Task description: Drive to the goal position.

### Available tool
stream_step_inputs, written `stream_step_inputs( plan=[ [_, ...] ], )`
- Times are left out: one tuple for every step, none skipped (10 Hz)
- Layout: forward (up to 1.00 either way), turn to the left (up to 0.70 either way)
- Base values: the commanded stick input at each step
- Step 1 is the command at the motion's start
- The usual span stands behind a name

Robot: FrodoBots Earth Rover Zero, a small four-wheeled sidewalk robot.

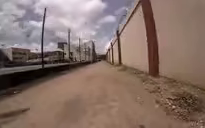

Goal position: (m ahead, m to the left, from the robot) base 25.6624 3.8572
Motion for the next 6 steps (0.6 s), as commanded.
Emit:
stream_step_inputs(
  plan=[
    [0.85, 0.0],
    [0.85, 0.0],
    [0.85, 0.0],
    [0.85, 0.0],
    [0.85, 0.0],
    [0.85, 0.0]
  ],
)
